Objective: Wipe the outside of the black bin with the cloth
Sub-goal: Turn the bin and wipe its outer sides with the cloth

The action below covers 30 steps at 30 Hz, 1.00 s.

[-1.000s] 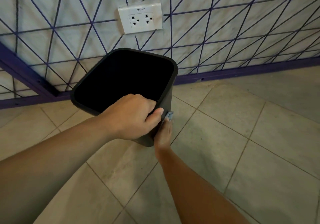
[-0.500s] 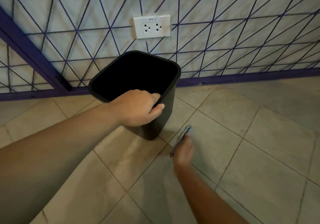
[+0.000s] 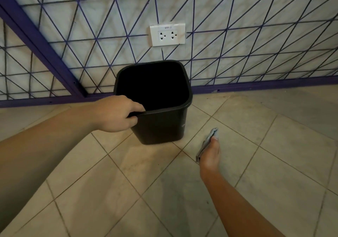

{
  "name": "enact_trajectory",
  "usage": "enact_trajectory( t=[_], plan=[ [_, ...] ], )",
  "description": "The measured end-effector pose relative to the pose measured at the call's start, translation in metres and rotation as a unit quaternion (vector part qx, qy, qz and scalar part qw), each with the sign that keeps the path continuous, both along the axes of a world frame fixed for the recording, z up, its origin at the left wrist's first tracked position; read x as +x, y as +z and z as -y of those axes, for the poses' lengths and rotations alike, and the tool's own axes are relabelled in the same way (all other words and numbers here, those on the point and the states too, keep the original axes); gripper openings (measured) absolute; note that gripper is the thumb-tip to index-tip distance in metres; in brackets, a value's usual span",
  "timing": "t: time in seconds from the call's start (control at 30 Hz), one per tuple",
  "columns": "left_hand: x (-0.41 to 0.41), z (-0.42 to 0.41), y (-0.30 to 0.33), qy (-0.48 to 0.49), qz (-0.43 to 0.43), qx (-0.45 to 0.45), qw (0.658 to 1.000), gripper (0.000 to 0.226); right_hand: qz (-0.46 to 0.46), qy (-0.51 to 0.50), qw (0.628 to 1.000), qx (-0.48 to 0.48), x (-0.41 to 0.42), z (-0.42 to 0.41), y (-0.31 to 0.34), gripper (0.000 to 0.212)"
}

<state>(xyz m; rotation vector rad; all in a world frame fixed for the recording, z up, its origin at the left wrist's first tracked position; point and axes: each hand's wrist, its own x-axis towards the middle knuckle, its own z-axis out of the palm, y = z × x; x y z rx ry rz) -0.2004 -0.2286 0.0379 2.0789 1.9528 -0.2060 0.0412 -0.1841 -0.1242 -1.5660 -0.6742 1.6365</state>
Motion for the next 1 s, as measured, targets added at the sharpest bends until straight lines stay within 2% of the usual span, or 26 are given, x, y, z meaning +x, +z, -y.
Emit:
enact_trajectory(
  t=[0.1, 0.17, 0.27, 0.37, 0.53, 0.67, 0.77, 0.87, 1.0],
  plan=[
    [-0.013, 0.010, 0.012, 0.019, -0.103, -0.024, 0.994, 0.043, 0.004, 0.005, 1.000, -0.001, 0.001, 0.003, -0.001, 0.055],
    [-0.014, 0.010, 0.015, 0.034, -0.121, -0.031, 0.992, 0.056, 0.004, 0.013, 1.000, -0.004, 0.001, 0.006, -0.001, 0.055],
    [0.009, 0.003, 0.010, 0.044, -0.042, 0.004, 0.998, 0.059, 0.000, 0.029, 0.999, -0.022, -0.008, 0.016, 0.006, 0.055],
    [0.042, -0.006, -0.005, 0.036, 0.026, 0.016, 0.999, 0.049, -0.013, 0.042, 0.998, -0.034, -0.018, 0.025, 0.011, 0.057],
    [0.063, -0.008, -0.018, -0.004, 0.035, 0.053, 0.998, 0.043, -0.041, 0.039, 0.996, -0.070, -0.028, 0.030, 0.015, 0.058],
    [0.071, -0.016, -0.023, 0.003, 0.060, 0.059, 0.996, 0.052, -0.097, 0.037, 0.991, -0.078, -0.044, 0.029, 0.023, 0.060],
    [0.073, -0.025, -0.029, 0.002, 0.058, 0.071, 0.996, 0.060, -0.154, 0.031, 0.987, -0.036, -0.071, 0.021, 0.030, 0.060],
    [0.073, -0.030, -0.031, -0.018, 0.060, 0.074, 0.995, 0.057, -0.179, 0.006, 0.983, 0.025, -0.103, 0.016, 0.024, 0.089],
    [0.068, -0.038, -0.033, -0.014, 0.081, 0.076, 0.994, 0.057, -0.164, -0.052, 0.985, 0.034, -0.128, -0.002, -0.021, 0.103]
  ],
)
